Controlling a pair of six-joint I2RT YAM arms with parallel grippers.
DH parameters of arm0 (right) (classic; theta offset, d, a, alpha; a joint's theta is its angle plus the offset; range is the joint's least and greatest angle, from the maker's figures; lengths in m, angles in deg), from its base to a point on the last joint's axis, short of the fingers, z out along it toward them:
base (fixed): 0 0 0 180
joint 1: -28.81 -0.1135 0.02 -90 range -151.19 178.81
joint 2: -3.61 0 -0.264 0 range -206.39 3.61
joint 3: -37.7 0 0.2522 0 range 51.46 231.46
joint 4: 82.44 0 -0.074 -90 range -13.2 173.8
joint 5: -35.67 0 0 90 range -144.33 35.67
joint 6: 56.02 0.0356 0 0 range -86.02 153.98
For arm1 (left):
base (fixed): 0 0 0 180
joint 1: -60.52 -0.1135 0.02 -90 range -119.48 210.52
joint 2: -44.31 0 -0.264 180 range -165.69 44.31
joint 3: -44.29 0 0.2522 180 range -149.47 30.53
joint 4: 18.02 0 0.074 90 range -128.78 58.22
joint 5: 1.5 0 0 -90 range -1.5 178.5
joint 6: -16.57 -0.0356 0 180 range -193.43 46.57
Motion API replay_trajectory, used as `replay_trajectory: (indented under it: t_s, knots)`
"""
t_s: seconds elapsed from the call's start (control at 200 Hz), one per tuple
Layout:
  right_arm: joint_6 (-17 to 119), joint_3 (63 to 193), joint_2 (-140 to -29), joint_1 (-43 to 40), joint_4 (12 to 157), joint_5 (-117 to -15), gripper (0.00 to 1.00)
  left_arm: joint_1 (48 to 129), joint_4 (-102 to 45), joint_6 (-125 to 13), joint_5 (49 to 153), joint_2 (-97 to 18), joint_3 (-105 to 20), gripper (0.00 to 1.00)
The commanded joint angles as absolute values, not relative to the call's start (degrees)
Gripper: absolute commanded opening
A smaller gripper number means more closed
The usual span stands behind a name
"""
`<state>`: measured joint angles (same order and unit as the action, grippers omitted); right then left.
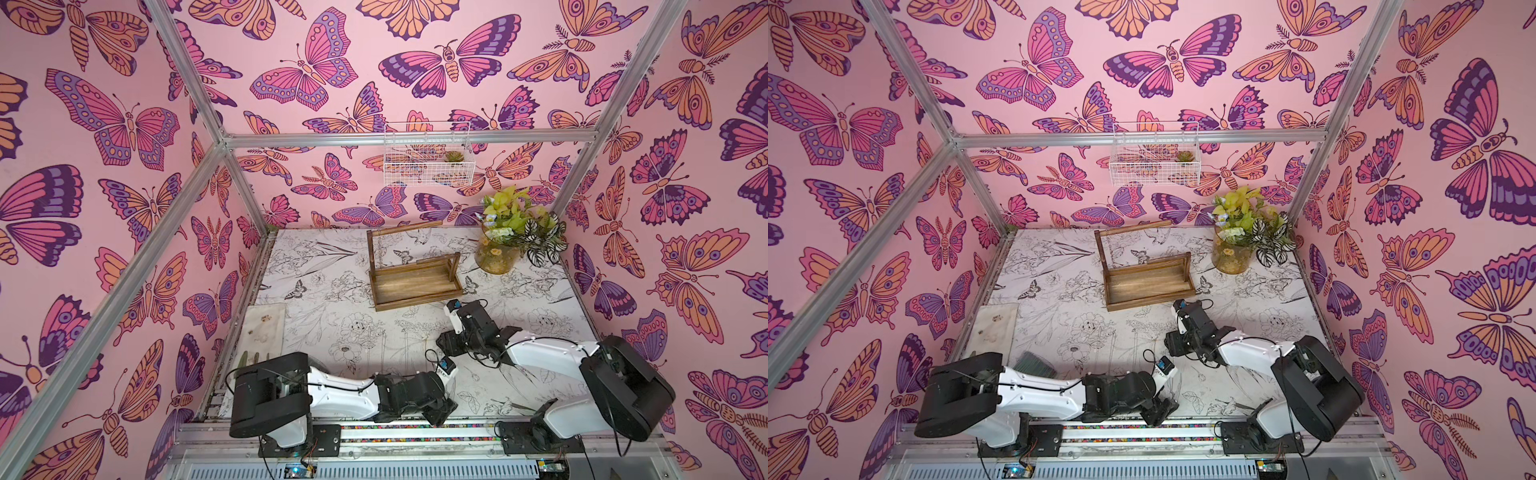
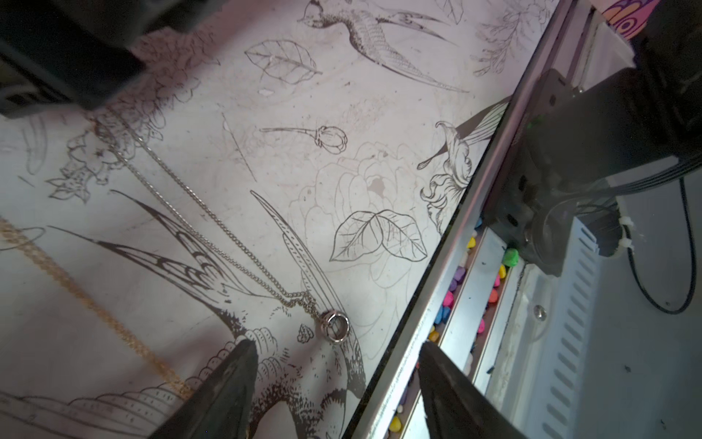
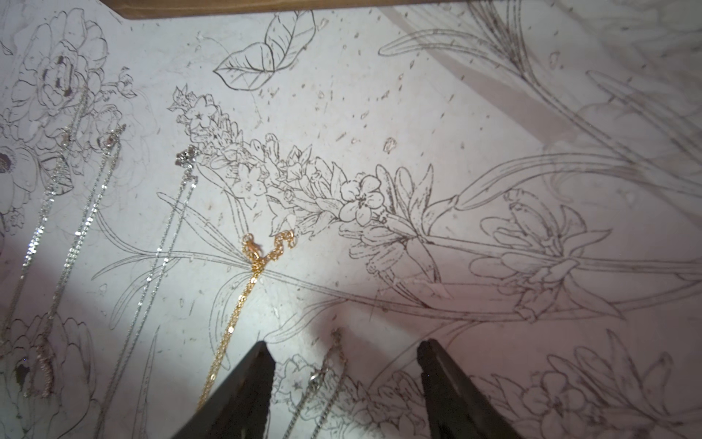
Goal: Take the necklace off the jewelry display stand
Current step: Place the necklace at the center of the board.
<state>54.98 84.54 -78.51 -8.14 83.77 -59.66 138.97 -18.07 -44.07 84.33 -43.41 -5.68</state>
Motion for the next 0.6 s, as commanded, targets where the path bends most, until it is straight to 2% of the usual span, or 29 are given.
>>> replay_trajectory:
  t_s: [0.0, 0.135, 0.28, 0.416, 0.596]
  knots:
    - [54.73, 87.11, -76.34, -8.54, 79.71, -58.30, 0.69, 139.25, -21.99, -45.84, 82.70, -40.56, -5.48, 0.75]
    - [54.86, 89.04, -74.19, -8.43, 76.05, -57.46, 0.74, 138.86, -26.59, -46.01, 81.02, -37.02, -6.12, 0.78]
    - [55.56, 92.05, -71.16, -7.68, 71.09, -56.63, 0.74, 136.00, -31.82, -46.47, 79.41, -31.14, -6.21, 0.82]
    - [55.23, 96.24, -69.57, -7.48, 68.29, -58.70, 0.72, 130.70, -37.92, -49.21, 80.25, -25.07, -7.88, 0.85]
    - [53.18, 105.69, -71.75, -7.45, 65.96, -61.19, 0.72, 121.15, -43.64, -53.70, 84.96, -19.40, -10.43, 0.97]
